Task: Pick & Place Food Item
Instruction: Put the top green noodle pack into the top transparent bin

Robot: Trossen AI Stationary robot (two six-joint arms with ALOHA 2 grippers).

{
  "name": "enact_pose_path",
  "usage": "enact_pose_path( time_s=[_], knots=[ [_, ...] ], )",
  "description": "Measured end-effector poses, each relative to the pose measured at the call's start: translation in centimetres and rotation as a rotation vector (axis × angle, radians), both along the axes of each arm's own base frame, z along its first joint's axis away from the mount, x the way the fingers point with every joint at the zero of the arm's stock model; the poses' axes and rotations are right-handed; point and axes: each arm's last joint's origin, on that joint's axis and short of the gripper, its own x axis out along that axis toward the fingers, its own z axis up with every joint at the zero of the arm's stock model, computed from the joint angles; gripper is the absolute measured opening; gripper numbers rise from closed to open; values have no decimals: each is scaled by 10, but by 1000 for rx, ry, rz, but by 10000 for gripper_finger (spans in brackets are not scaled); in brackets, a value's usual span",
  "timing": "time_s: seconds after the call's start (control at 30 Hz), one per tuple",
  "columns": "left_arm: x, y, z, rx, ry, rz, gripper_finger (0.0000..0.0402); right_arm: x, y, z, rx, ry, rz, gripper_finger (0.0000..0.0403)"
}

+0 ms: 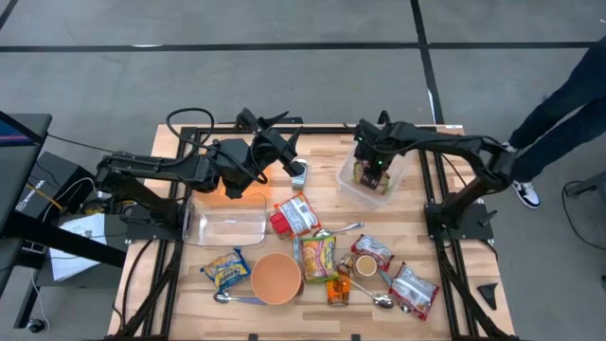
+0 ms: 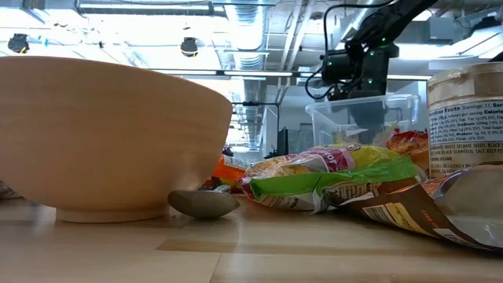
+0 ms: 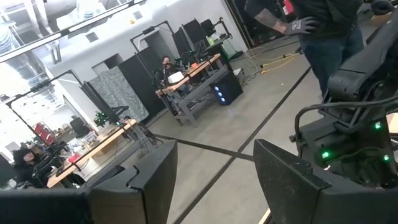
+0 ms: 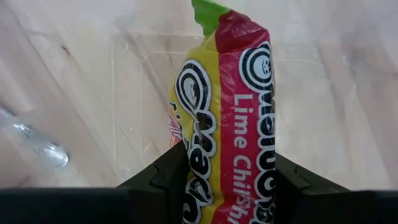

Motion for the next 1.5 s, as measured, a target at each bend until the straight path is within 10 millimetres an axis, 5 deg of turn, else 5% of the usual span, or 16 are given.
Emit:
enact_pose_path(
  time_s=[1.13, 1.5],
  knots=[
    [0, 0, 0, 0, 0, 0, 204, 2, 17, 3, 65, 17, 8, 145],
    [0, 0, 0, 0, 0, -1, 204, -13, 28, 37, 12, -105, -32, 227]
  ],
)
